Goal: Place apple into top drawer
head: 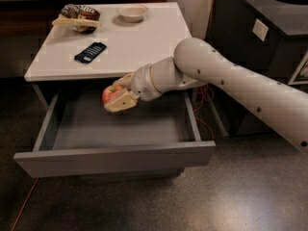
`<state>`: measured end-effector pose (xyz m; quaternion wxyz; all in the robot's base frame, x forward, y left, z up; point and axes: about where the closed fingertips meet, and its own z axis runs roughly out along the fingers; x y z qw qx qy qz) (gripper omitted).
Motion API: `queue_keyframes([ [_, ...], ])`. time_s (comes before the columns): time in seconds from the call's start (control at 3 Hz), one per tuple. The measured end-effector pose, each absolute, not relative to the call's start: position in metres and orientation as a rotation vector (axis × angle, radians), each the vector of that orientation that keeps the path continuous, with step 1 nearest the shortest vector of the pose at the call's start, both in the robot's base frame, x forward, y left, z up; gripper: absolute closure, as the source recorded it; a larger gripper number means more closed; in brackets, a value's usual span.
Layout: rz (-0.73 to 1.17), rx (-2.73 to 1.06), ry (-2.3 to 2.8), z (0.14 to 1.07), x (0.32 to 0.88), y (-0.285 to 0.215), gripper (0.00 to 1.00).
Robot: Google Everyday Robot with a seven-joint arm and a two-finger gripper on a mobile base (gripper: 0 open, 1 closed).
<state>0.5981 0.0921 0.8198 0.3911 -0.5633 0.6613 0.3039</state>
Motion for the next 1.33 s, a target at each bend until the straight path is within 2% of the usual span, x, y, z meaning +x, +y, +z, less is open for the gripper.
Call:
queue_keyframes([
  [0.33, 0.778, -1.447, 1.673, 0.78, 0.588, 0.09, 1.0],
  [1.33, 0.798, -1.551, 1.65, 0.681, 0.622, 0.097, 1.0],
])
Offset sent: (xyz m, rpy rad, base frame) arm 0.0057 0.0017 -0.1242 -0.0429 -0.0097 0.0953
